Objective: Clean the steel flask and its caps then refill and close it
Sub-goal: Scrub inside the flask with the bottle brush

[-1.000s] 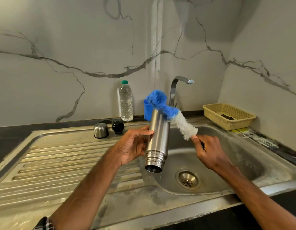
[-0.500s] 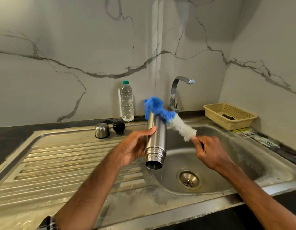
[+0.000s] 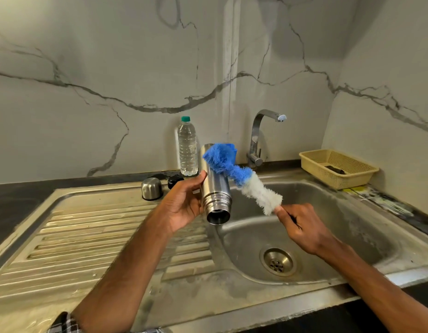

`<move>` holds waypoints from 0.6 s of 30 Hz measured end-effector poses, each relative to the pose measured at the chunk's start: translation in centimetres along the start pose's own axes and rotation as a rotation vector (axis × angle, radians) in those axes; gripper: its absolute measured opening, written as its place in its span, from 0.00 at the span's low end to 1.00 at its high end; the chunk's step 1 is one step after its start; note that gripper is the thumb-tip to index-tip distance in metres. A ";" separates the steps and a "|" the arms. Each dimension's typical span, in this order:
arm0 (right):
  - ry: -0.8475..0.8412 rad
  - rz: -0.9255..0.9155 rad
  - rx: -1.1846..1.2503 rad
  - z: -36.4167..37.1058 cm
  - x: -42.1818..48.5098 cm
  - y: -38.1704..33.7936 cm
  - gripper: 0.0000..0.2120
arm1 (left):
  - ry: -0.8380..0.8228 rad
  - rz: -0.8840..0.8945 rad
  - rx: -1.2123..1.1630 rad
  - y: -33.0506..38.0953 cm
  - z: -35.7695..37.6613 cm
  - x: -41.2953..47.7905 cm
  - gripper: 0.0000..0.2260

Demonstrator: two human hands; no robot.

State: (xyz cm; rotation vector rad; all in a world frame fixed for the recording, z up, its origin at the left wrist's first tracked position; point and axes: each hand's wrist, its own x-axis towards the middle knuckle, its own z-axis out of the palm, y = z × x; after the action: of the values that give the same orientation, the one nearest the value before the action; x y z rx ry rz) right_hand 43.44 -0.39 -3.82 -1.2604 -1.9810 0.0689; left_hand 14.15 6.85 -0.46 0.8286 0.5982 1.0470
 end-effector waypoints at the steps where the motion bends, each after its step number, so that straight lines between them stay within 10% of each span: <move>1: -0.004 -0.021 0.010 0.1 -0.1 -0.1 0.23 | 0.005 0.000 -0.004 0.0 -0.1 0.1 0.24; 18: -0.017 -0.082 0.029 0.0 -0.4 -0.4 0.25 | -0.050 0.074 -0.031 0.4 -0.5 0.0 0.24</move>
State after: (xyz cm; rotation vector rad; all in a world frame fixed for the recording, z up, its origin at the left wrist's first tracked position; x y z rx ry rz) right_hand 43.19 -0.90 -3.88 -1.1624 -2.0370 0.0680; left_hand 13.54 7.08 -0.43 0.8522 0.5108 1.0975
